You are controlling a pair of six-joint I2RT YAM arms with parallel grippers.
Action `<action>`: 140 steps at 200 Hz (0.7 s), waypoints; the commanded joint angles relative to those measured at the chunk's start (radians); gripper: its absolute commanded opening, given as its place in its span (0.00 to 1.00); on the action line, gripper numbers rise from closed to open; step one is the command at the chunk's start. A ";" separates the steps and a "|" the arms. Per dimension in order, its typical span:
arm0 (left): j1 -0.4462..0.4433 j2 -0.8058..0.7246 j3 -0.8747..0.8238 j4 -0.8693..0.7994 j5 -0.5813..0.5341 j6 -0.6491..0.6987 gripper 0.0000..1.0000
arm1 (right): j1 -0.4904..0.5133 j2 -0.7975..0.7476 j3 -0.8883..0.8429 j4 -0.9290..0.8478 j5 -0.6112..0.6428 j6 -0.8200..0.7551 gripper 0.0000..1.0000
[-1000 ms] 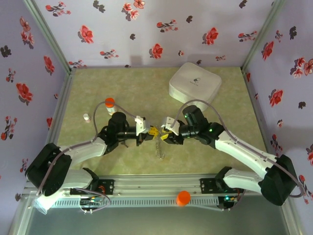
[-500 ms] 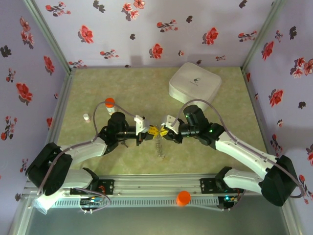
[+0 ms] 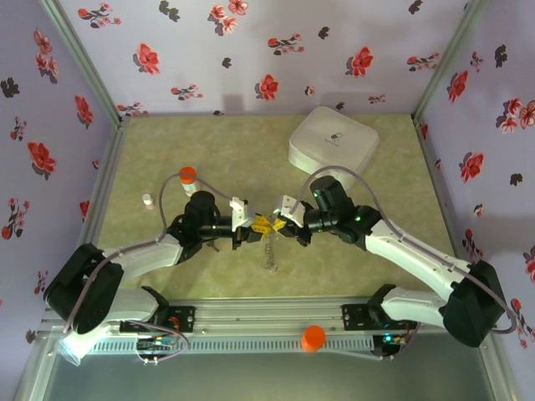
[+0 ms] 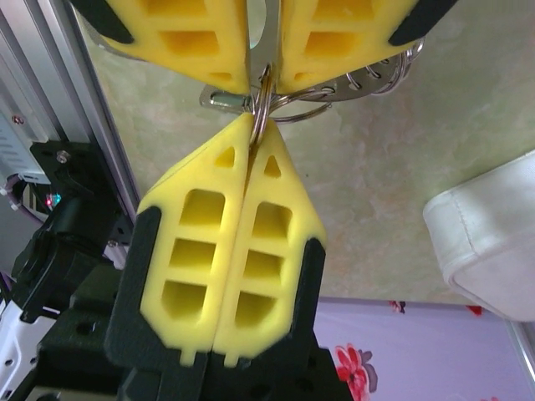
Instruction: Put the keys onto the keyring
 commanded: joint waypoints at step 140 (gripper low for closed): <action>-0.007 -0.078 0.060 -0.190 0.043 0.115 0.08 | 0.127 0.197 0.309 -0.396 0.159 -0.216 0.00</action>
